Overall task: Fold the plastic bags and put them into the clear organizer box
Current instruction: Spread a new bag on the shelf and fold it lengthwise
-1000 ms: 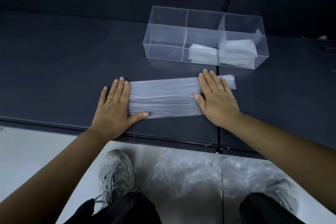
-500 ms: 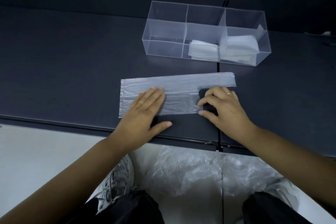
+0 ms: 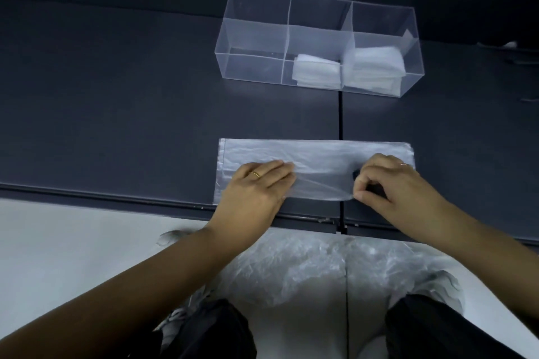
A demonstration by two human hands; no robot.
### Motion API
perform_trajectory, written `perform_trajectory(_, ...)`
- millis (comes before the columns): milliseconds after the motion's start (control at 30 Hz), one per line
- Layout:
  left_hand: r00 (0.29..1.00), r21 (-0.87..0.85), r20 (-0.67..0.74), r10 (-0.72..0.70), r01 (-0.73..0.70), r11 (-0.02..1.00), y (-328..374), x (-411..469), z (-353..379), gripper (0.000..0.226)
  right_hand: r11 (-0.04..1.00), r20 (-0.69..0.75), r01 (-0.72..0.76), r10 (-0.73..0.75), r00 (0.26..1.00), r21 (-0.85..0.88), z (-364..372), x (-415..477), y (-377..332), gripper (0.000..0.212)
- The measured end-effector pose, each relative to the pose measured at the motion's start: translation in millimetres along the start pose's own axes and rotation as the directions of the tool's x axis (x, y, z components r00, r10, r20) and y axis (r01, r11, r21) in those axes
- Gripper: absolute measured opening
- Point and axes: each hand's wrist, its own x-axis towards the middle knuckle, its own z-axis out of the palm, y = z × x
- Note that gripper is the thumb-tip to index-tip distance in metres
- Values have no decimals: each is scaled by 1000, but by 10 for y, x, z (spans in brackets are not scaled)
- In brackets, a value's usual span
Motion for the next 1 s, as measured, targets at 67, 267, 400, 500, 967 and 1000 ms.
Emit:
perform_trajectory(67,1000,-4,2,-11,11,1000,72,7,-9,32,999,-66,-4,2,998,-34,0,-89,-65,33)
perform_trajectory(267,997,-17,37,-63,64,998,162,75,-99,31,947,-160,174,-223,962,-272,390,-18,-381,55)
perform_trajectory(400,995,-115,74,-68,76,990,33,88,-209,22,982,-350,126,-167,922,-139,369,73,-232,5)
perform_trajectory(500,966,-313,120,-229,255,915,-232,22,-347,16,986,-282,56,-10,959,155,260,82,-94,7)
perform_trajectory(967,609,-359,239,-756,779,514,-720,8,-535,16,811,-224,-258,425,877,525,236,495,102,24)
perform_trajectory(1000,636,-243,71,-769,759,605,-654,0,-520,14,816,-220,-268,426,878,512,227,509,96,25)
